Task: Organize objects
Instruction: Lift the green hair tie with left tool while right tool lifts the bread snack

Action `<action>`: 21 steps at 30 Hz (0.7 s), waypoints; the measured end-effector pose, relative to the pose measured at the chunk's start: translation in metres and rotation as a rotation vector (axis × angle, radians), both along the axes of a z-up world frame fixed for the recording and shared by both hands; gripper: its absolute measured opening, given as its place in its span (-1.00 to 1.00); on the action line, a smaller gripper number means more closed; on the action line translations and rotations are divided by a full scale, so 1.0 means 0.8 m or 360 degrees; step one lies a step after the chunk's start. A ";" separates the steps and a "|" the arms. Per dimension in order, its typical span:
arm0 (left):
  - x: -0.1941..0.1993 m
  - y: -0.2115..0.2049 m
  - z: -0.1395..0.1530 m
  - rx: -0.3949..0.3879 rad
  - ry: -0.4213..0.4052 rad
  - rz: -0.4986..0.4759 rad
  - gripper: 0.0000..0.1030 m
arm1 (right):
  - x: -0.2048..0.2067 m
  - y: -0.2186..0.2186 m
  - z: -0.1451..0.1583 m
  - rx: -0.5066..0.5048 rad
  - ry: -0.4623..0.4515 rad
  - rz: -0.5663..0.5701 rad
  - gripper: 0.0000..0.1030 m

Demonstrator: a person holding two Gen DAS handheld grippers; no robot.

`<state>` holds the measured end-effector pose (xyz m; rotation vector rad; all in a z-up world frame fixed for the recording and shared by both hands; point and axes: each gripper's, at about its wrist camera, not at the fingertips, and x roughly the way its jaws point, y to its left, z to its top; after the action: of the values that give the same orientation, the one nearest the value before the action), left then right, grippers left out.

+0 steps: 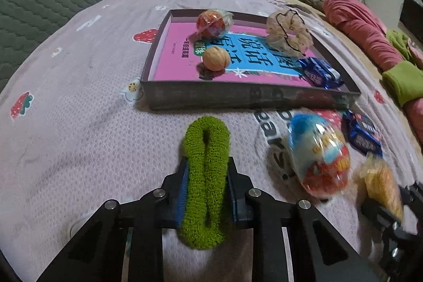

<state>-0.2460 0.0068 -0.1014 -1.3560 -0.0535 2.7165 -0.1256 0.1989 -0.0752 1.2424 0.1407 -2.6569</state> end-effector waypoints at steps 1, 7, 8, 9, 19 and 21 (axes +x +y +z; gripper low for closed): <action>0.006 0.001 0.002 0.0002 0.0007 -0.0001 -0.51 | 0.003 0.001 0.003 -0.0008 0.0008 0.0001 -0.24; 0.045 0.006 0.017 -0.0020 0.0028 -0.0021 -0.51 | 0.016 -0.001 0.019 -0.0034 0.0039 0.0011 -0.24; 0.052 0.006 0.019 -0.0020 0.0030 -0.0023 -0.51 | 0.019 -0.003 0.023 -0.0036 0.0047 0.0012 -0.24; 0.058 0.007 0.022 -0.0025 0.0036 -0.0024 -0.51 | 0.024 -0.004 0.027 -0.0035 0.0059 0.0014 -0.24; 0.113 0.000 0.051 -0.0042 0.0092 0.0006 -0.51 | 0.065 -0.009 0.059 -0.0044 0.0129 0.0011 -0.24; 0.127 0.001 0.060 -0.0049 0.0110 0.0005 -0.51 | 0.074 -0.009 0.063 -0.0051 0.0135 0.0012 -0.24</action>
<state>-0.1448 0.0076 -0.0537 -1.2696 -0.0082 2.7753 -0.0667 0.1914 -0.0250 1.1177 0.1149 -2.6954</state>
